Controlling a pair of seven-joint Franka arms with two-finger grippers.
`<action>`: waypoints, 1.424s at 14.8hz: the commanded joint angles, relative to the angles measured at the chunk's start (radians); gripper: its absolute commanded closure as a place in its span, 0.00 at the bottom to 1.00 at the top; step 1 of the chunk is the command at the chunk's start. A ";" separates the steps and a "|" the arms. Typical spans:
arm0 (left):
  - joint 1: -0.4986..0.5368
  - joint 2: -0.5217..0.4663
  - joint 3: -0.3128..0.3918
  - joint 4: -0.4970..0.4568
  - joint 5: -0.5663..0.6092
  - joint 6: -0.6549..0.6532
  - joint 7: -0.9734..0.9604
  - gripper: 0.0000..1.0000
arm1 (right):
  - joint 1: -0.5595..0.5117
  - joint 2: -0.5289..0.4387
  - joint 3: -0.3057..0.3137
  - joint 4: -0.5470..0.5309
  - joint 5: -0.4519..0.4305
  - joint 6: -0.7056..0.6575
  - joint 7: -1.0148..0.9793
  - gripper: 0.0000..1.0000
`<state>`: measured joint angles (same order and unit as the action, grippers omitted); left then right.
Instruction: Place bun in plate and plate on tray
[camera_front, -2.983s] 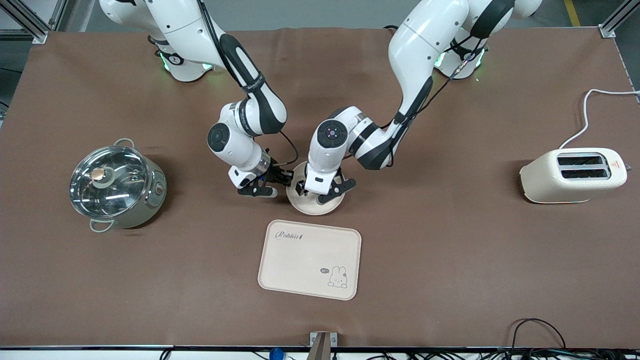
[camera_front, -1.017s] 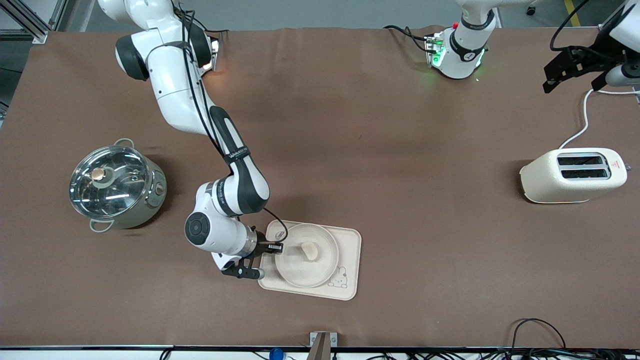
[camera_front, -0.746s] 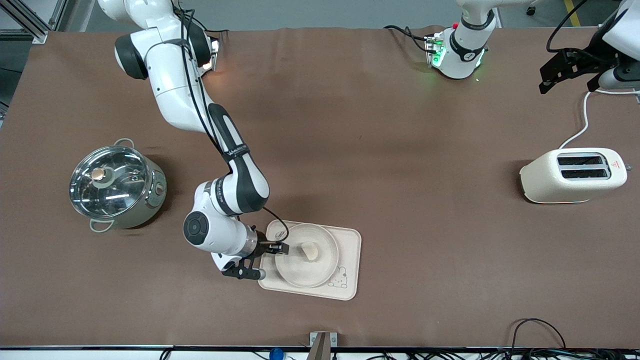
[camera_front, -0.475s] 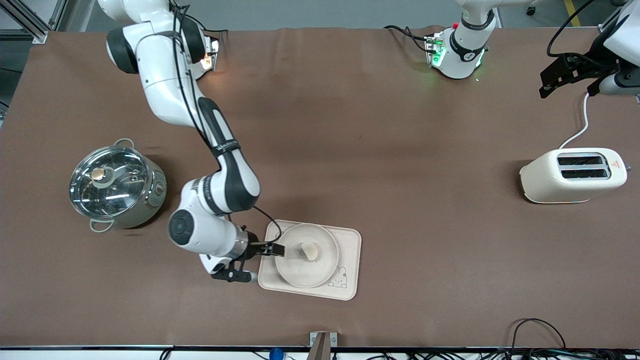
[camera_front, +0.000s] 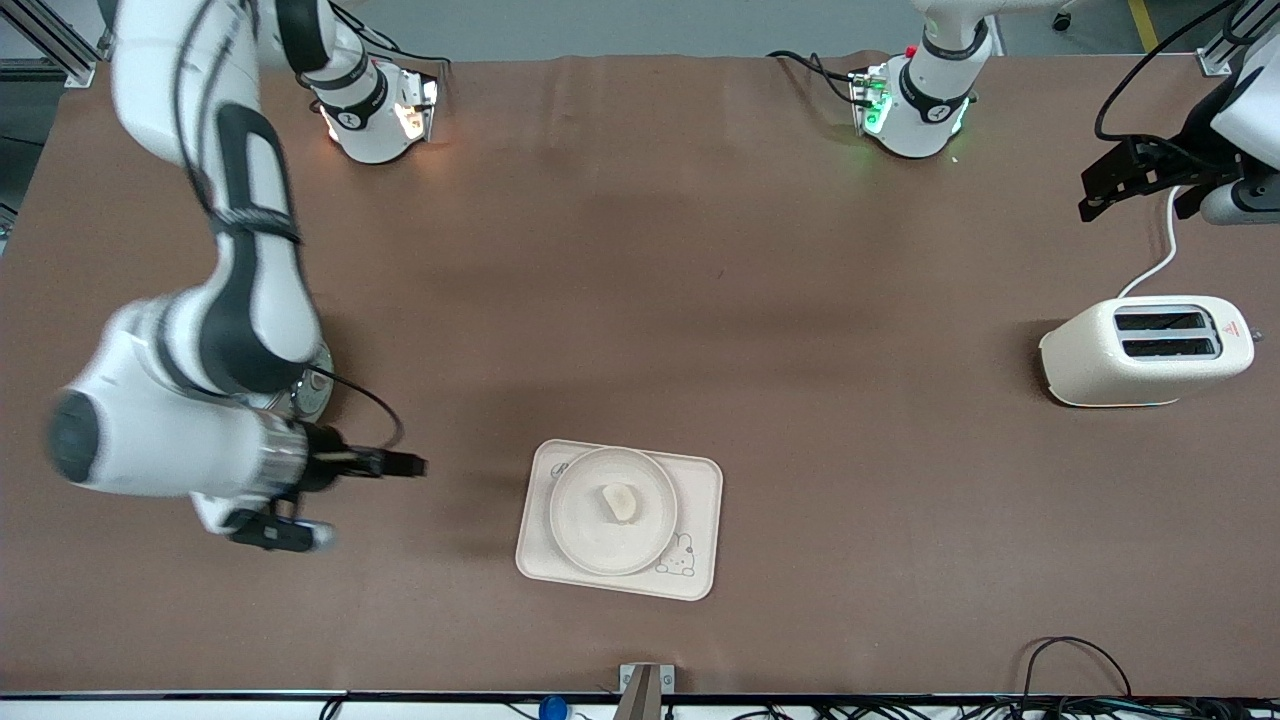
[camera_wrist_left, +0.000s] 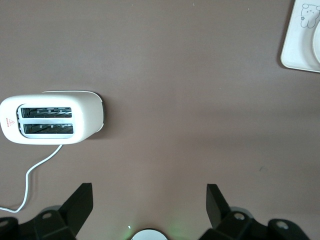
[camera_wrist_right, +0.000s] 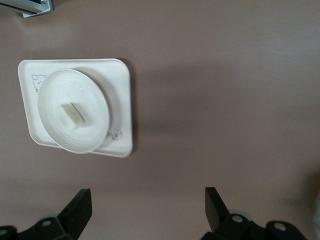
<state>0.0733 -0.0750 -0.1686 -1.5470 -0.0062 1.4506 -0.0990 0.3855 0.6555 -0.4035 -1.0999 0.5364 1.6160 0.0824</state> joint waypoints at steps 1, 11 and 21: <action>0.014 0.003 -0.011 0.027 -0.001 -0.013 0.008 0.00 | 0.009 -0.238 -0.003 -0.214 -0.149 -0.007 -0.055 0.00; 0.013 -0.002 -0.012 0.027 -0.006 -0.015 0.010 0.00 | -0.296 -0.646 0.143 -0.457 -0.443 -0.152 -0.164 0.00; 0.011 -0.006 -0.023 0.028 -0.011 -0.029 0.010 0.00 | -0.298 -0.703 0.232 -0.452 -0.586 -0.151 -0.144 0.00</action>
<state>0.0771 -0.0759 -0.1829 -1.5308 -0.0062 1.4441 -0.0990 0.1018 -0.0276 -0.2032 -1.5230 -0.0296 1.4528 -0.0732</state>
